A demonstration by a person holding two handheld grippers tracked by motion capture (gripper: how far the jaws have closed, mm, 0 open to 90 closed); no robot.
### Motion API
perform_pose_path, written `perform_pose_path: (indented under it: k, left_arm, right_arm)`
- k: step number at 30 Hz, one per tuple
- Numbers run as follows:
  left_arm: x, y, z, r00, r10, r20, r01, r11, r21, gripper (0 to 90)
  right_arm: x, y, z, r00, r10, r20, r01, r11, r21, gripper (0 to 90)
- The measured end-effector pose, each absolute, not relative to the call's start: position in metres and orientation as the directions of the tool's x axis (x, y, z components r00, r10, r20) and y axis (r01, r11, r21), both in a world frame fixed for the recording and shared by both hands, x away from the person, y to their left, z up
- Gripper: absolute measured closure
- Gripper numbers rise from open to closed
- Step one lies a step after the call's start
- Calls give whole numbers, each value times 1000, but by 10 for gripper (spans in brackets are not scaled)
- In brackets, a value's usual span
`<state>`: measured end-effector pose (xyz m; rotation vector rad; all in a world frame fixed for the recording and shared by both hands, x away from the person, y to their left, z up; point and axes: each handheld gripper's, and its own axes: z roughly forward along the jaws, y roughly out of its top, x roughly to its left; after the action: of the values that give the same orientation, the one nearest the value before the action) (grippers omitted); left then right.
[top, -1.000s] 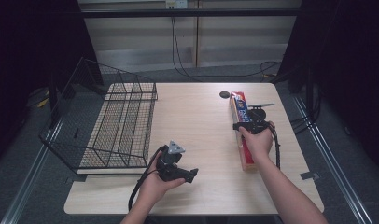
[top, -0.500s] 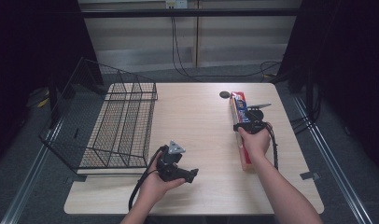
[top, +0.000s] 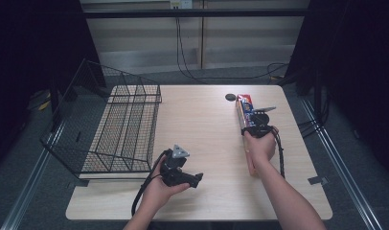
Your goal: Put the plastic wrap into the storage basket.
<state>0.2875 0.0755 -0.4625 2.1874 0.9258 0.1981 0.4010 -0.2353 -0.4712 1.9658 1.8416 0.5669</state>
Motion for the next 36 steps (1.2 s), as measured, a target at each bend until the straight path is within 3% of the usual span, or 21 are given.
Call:
perform_pose_path:
  k: [13, 16, 31, 36]
  left_arm:
    - [288, 76, -463, 729, 671, -131, 561, -478, 676, 37]
    - [288, 76, -462, 731, 669, -137, 560, -473, 680, 37]
    - [294, 70, -443, 751, 623, -221, 571, -443, 691, 25]
    - [302, 62, -425, 800, 537, -266, 544, -466, 698, 10]
  right_arm:
    - [392, -243, -459, -52, 999, 7, 847, 40, 530, 450]
    - [386, -251, -449, -104, 992, 66, 838, 52, 543, 451]
    - [353, -269, -416, -389, 916, 95, 762, 263, 592, 450]
    - [342, -266, -410, -468, 879, 92, 731, 326, 600, 450]
